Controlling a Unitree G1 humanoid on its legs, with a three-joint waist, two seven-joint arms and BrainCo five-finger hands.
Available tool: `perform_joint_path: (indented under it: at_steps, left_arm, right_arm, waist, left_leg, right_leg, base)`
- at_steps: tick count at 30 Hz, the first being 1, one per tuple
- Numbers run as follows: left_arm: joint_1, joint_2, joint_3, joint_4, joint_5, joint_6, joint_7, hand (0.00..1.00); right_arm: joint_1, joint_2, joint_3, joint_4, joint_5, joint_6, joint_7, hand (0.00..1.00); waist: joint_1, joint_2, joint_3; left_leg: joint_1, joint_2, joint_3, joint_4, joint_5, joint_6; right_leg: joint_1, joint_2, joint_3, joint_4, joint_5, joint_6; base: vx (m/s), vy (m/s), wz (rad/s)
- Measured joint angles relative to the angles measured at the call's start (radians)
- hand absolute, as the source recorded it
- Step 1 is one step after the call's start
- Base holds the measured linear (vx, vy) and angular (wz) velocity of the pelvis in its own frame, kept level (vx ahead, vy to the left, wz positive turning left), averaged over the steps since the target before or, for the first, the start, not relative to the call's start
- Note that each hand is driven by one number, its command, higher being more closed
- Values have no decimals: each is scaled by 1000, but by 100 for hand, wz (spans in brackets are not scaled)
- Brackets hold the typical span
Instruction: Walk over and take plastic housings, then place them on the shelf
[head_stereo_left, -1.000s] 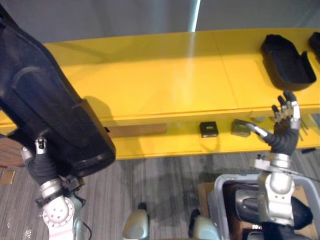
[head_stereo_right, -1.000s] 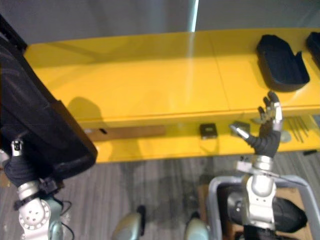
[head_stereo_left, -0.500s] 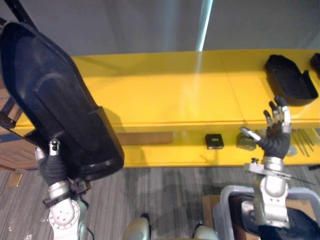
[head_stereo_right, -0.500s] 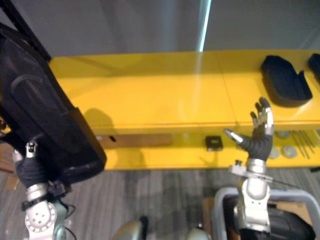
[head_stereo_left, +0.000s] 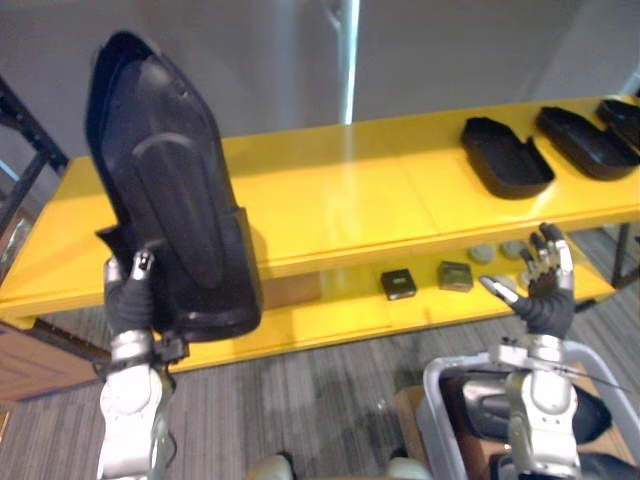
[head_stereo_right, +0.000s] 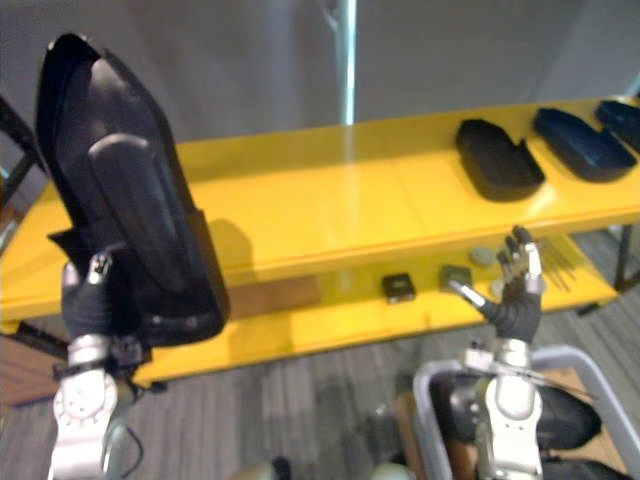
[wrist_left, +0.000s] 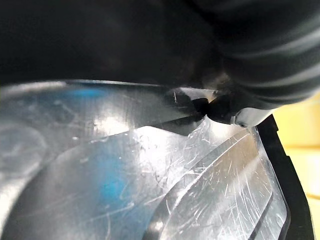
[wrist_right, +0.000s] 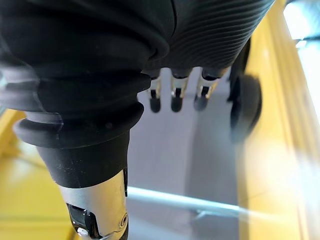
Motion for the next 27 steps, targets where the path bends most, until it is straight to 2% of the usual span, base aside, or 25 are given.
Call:
perform_joint_path:
  at_steps: [1,3,4,5,7,9,13,15,19,22,23,27]
  left_arm:
    - [-35,21,-2,38,0,27,0,100]
    - [-95,51,-14,108,-2,66,2,100]
    - [-141,81,-25,159,-9,92,3,100]
    - [-163,97,-27,192,-11,99,5,100]
    - [-256,141,-45,322,-32,129,22,100]
    - [-386,195,-60,487,-90,172,51,100]
    - [-558,258,-127,686,-175,223,77,100]
    - [-660,281,-162,780,-226,261,102,100]
    - [-764,303,-197,853,-299,312,145,100]
    - [-805,303,-198,892,-363,353,188,100]
    - [-808,303,-198,900,-367,371,200,100]
    - [-816,311,-197,928,-435,410,241,100]
  right_arm:
    - [3,-3,-2,0,13,20,35,0]
    - [29,-10,-4,-17,43,38,86,0]
    - [46,-15,-4,-30,51,52,122,0]
    - [47,-18,1,-32,60,59,139,0]
    - [58,-29,9,-34,79,74,180,0]
    - [60,-50,21,-34,82,91,202,0]
    - [69,-79,49,-34,91,104,204,0]
    - [68,-96,74,-34,105,104,203,0]
    - [65,-108,107,-35,110,105,197,0]
    - [64,-116,134,-68,110,107,189,0]
    - [64,-116,144,-77,110,107,180,0]
    - [68,-117,164,-98,110,121,155,0]
  waist:
    - [-17,3,-1]
    - [-25,13,-6]
    - [-41,16,-6]
    - [-43,18,-6]
    - [-58,22,-4]
    - [-88,26,-2]
    - [-124,36,18]
    - [-147,42,54]
    - [-180,55,99]
    - [-190,61,136]
    - [-205,63,142]
    - [-217,63,186]
  left_leg:
    - [16,3,26,-13,3,-2]
    - [26,8,50,-24,6,-4]
    - [33,11,66,-28,10,-7]
    - [42,12,76,-32,12,-9]
    - [53,18,95,-35,14,-12]
    - [58,16,119,-49,24,-14]
    - [63,6,149,-58,28,-12]
    - [72,-4,163,-59,28,-12]
    - [53,-12,182,-59,30,-7]
    - [47,-15,205,-57,31,-6]
    - [37,-18,204,-56,32,-4]
    - [38,-19,217,-49,32,-4]
  right_leg:
    - [-9,5,27,-2,3,5]
    - [-20,12,51,-2,4,7]
    - [-28,18,63,1,4,7]
    - [-36,23,80,4,4,7]
    - [-44,33,102,9,4,7]
    - [-74,37,127,29,3,7]
    - [-112,36,166,60,-5,16]
    - [-136,33,193,96,-18,25]
    - [-183,32,219,130,-24,31]
    - [-216,36,247,154,-27,34]
    - [-229,34,248,163,-30,36]
    - [-245,36,269,180,-34,38]
  base:
    - [9,-3,-43]
    - [19,-13,-44]
    - [35,-14,-38]
    - [23,-13,-43]
    - [15,-18,-36]
    - [5,-20,-31]
    - [-28,4,-27]
    - [-51,10,-24]
    - [-51,-1,-17]
    - [-19,-5,-16]
    - [2,-3,-6]
    - [-7,0,-11]
